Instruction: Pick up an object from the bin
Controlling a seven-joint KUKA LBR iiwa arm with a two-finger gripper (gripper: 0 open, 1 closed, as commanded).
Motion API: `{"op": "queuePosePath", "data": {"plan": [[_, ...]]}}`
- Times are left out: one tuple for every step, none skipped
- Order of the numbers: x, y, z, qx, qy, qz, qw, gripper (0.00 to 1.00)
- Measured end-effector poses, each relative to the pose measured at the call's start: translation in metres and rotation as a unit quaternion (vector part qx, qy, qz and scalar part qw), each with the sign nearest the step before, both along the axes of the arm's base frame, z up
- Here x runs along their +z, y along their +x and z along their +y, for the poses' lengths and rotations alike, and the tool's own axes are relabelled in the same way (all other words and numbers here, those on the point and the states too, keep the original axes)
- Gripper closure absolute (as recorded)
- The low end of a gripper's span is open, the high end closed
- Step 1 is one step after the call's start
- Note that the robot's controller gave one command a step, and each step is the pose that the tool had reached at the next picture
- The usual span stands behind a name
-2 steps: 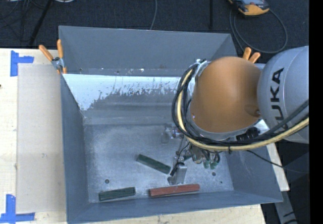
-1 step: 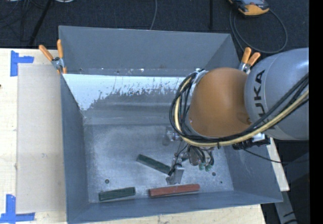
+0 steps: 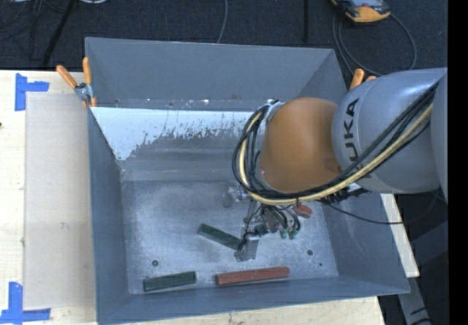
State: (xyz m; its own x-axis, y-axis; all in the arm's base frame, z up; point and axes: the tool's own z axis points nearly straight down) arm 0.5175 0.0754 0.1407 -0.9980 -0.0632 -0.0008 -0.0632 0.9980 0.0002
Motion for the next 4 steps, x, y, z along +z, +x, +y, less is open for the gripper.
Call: {"op": "queuePosePath", "data": {"plan": [[-0.071, 0.012, -0.024, 0.070, 0.000, 0.0016, 0.9975, 1.00], [-0.071, 0.012, -0.024, 0.070, 0.000, 0.0016, 0.9975, 1.00], [0.082, 0.009, -0.031, 0.060, 0.000, -0.0008, 0.9982, 1.00], [0.081, 0.008, -0.031, 0.060, 0.000, 0.0002, 0.9982, 1.00]]}}
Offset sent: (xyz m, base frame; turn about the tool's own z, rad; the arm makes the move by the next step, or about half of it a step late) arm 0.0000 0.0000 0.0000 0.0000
